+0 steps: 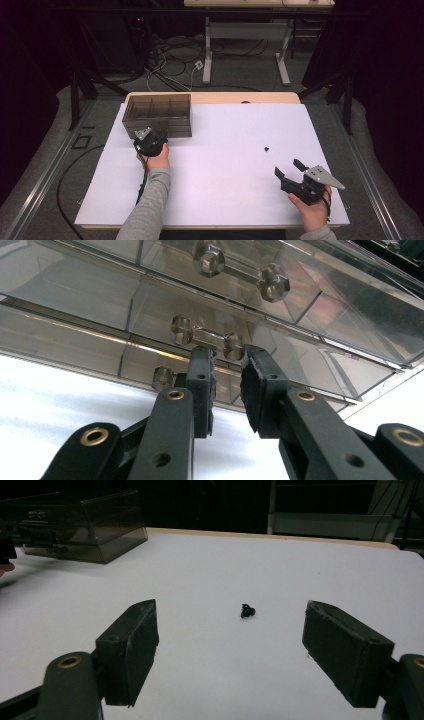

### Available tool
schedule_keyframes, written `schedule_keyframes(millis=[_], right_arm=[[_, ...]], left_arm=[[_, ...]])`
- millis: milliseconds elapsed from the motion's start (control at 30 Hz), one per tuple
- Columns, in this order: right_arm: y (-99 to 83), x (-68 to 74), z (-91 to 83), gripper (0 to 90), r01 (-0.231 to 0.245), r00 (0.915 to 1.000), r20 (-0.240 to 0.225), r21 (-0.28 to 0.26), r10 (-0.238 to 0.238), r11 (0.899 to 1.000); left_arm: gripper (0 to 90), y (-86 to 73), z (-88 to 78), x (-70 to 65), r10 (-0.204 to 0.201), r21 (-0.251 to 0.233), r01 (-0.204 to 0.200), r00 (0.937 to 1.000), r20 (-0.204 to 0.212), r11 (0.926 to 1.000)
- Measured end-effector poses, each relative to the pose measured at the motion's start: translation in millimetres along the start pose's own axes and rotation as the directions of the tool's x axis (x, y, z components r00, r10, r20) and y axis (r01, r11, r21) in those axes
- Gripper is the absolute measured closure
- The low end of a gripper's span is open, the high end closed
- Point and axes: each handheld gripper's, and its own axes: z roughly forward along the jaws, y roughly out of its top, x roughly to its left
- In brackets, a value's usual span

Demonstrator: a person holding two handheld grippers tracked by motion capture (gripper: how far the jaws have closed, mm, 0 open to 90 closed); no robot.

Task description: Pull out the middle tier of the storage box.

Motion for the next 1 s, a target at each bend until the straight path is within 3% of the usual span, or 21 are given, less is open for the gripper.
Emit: schedule_keyframes(millis=[533, 1000], right_arm=[[0.0, -0.1, 0.1, 22.3, 0.002, 1.0000, -0.002, -0.001, -0.002, 1.000], [-0.1, 0.3, 0.1, 22.4, 0.001, 1.0000, 0.001, -0.002, -0.001, 1.000]], left_arm=[[81.2, -0.4, -0.6, -1.1, 0.007, 0.003, -0.007, 0.9999, 0.009, 1.0000], [81.4, -1.4, -4.4, -2.2, 0.024, 0.012, -0.024, 0.9997, 0.002, 0.9996]])
